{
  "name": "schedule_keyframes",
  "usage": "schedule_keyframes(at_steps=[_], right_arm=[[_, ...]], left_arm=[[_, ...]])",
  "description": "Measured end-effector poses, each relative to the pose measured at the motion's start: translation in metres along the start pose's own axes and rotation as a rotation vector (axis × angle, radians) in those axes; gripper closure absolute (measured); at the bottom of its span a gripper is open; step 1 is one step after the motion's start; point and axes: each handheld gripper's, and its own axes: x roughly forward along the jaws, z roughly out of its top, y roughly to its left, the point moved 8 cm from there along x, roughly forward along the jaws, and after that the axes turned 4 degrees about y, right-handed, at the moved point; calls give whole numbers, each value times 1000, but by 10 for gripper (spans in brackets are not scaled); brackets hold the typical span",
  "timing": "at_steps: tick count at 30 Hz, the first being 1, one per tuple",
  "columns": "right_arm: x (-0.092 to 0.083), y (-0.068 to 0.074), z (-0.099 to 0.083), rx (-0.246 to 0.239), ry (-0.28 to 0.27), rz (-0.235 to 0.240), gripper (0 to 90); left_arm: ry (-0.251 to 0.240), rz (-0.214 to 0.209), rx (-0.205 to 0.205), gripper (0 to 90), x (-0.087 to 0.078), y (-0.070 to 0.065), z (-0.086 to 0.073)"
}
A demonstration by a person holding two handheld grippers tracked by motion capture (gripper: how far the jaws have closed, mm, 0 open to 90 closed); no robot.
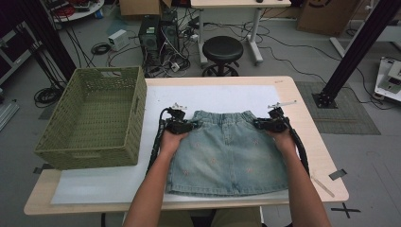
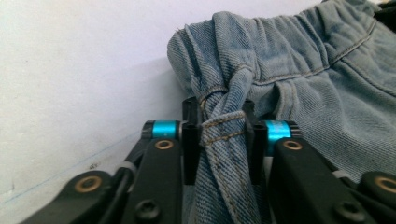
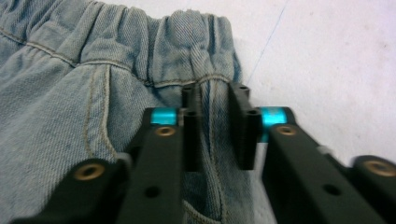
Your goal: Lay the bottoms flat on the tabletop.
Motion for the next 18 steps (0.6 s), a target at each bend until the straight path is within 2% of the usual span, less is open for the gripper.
schedule_keyframes(at_steps=[2,4,10,11,14,18], right_arm=[[-5,-2,2,-12,-16,-36,863],[-10,-4,3,-26,-26,-65,868],[-20,-6,11,-61,-89,-146,871],[-21,-6,12,-58,-94,-156,870],[-21,-7,16,-65,-125,-196,870],[-16,-7,17,-82,-131,-224,866]], left_arm=[[-48,19,2,793,-4,1,2],[-76,37,4,799,-7,2,3],[-160,102,66,806,-15,0,10],[-169,120,88,806,-16,0,12],[-190,144,121,806,-17,-1,17],[-173,158,143,782,-11,-2,17]])
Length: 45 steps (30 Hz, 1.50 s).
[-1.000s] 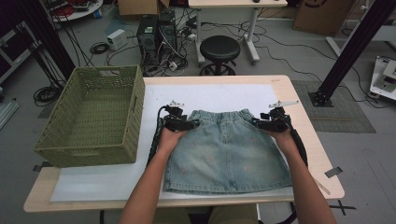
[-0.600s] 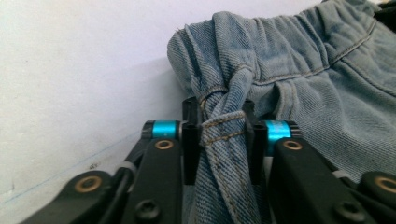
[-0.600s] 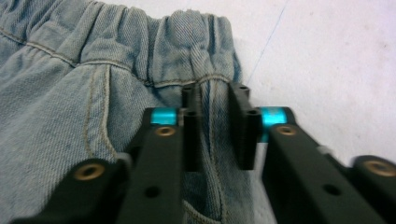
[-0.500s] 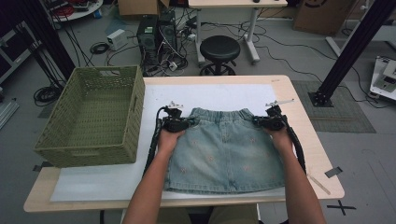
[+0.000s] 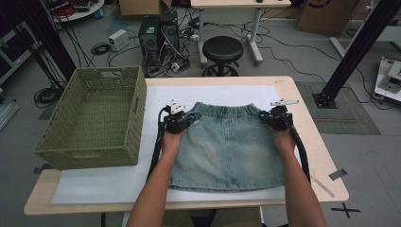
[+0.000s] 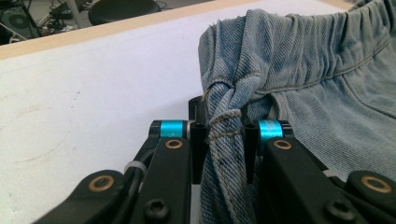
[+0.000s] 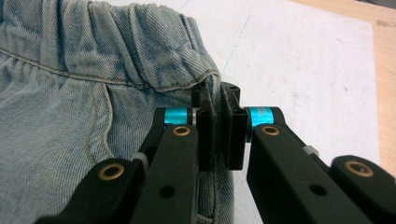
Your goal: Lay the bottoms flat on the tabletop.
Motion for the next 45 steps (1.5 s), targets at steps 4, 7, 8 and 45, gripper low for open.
schedule_keyframes(at_steps=[4,7,8,45], right_arm=[[6,1,-4,15,17,22,798],[0,0,-1,57,-17,54,699],[-4,-2,2,67,-38,68,697],[-37,-2,-55,60,99,61,778]], left_arm=[[46,6,-64,524,1,5,-5],[18,-5,-97,462,-8,9,0],[11,-10,-98,461,-11,10,2],[156,-141,-228,536,-46,-2,-49]])
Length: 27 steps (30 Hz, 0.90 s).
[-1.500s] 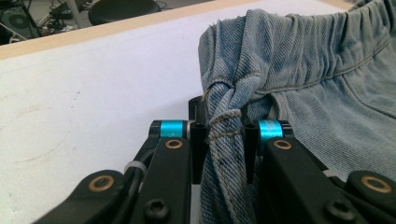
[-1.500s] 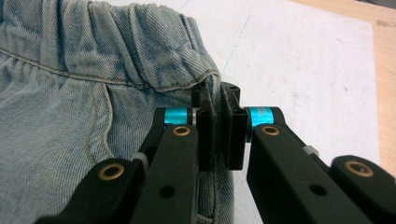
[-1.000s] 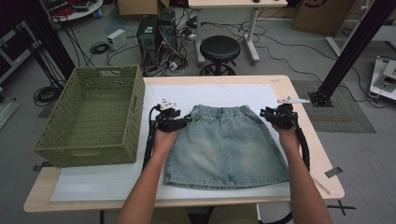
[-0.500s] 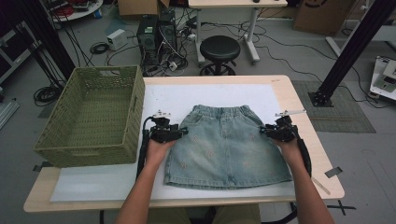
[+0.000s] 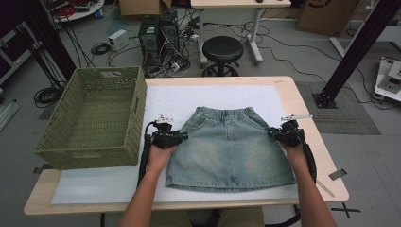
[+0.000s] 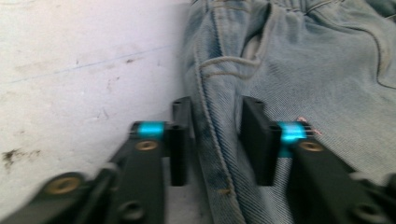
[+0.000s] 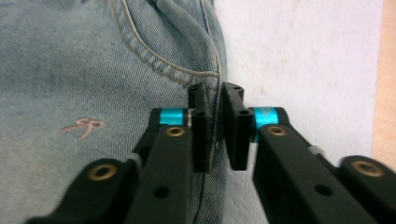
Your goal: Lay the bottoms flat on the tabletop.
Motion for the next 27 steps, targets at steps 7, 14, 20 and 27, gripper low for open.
schedule_keyframes(at_steps=[7,14,20,27], right_arm=[[-6,1,-4,39,-3,37,608],[0,6,-7,-9,38,42,853],[0,0,7,4,-34,5,855],[7,-4,22,7,-76,-23,852]], left_arm=[[34,-6,-5,630,5,-2,-3],[-8,23,5,832,3,-3,2],[-100,67,20,834,2,1,19],[-148,105,56,832,6,6,32]])
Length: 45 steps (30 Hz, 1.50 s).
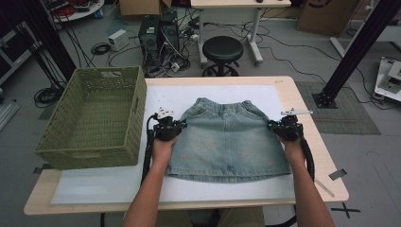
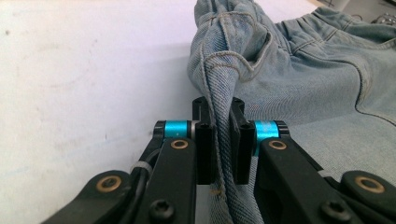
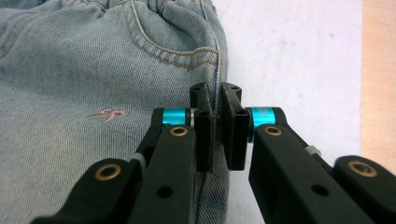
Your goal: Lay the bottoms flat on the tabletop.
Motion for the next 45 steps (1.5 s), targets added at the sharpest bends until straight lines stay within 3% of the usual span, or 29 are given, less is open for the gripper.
schedule_keyframes(at_steps=[2,4,7,11,14,20,29,32,34,35,36,38,41,43,44,45], right_arm=[[4,0,-1,11,7,-5,840],[5,0,-4,34,15,-5,754],[-2,-2,-3,56,-13,2,649],[-19,-3,-9,48,-19,11,641],[-27,1,-22,38,-6,28,642],[-30,10,-48,27,46,30,585],[-32,15,-58,32,65,28,569],[-31,14,-59,14,69,11,639],[-32,14,-59,10,66,14,821],[-33,14,-59,4,68,18,852],[-33,15,-59,-8,69,13,866],[-34,14,-58,-19,70,11,874],[-37,8,-58,29,40,15,875],[-37,10,-58,24,41,8,872],[-38,12,-58,12,34,4,866],[-39,14,-57,4,28,3,841]], left_arm=[[23,0,-9,797,3,0,-4],[46,17,-6,666,2,0,-8],[56,-9,-24,534,-6,-2,-11],[38,-41,-8,506,-19,-10,-13],[40,-62,4,508,-25,-13,-19],[63,-81,-26,505,-33,-15,-30],[138,-67,-53,486,-35,-13,-47],[158,-55,-38,543,-33,-14,-49],[165,-38,-28,688,-33,-15,-49],[166,-37,-15,808,-33,-16,-50],[168,-27,-10,834,-33,-17,-50],[163,-20,-7,842,-35,-16,-49],[147,-22,-10,842,-38,-17,-50],[141,-28,-7,839,-40,-18,-51],[129,-42,-10,821,-41,-19,-50],[123,-67,-29,747,-43,-21,-50]])
